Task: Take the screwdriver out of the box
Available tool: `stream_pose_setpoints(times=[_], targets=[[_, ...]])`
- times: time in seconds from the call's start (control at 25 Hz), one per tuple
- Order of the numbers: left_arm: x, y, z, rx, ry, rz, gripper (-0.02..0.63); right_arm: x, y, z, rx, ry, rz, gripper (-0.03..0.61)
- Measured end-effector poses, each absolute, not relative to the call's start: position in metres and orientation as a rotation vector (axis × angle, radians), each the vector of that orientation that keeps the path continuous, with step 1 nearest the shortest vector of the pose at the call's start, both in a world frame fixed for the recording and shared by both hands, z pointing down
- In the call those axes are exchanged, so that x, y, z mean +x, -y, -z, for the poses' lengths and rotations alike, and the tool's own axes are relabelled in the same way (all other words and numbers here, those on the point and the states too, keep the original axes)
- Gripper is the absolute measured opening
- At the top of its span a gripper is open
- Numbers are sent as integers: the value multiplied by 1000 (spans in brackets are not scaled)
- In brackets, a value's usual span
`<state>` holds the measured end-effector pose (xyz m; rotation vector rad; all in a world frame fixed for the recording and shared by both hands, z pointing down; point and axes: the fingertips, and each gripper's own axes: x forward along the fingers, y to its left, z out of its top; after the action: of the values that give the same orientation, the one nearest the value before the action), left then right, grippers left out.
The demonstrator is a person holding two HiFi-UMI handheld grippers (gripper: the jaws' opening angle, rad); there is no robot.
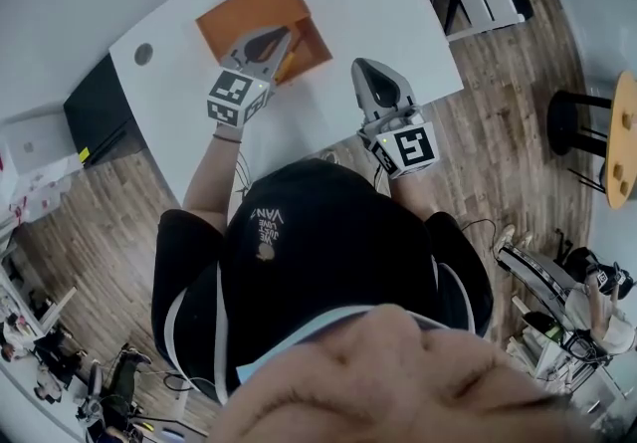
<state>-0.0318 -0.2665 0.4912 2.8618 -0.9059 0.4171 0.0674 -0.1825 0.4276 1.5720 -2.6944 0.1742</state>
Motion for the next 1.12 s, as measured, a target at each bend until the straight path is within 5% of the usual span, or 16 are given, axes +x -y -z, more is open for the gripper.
stream_pose_setpoints(times=[0.88,1.0,1.12], targets=[[-28,266,-635,2431,680,-993,22,64,183,-435,1515,2700,-177,12],[-30,262,-644,2395,655,-1032,133,64,181,-434,1513,2700,-177,12],[-31,259,-651,2368,634,-1070,138,64,180,-436,1514,2696,-186,12]])
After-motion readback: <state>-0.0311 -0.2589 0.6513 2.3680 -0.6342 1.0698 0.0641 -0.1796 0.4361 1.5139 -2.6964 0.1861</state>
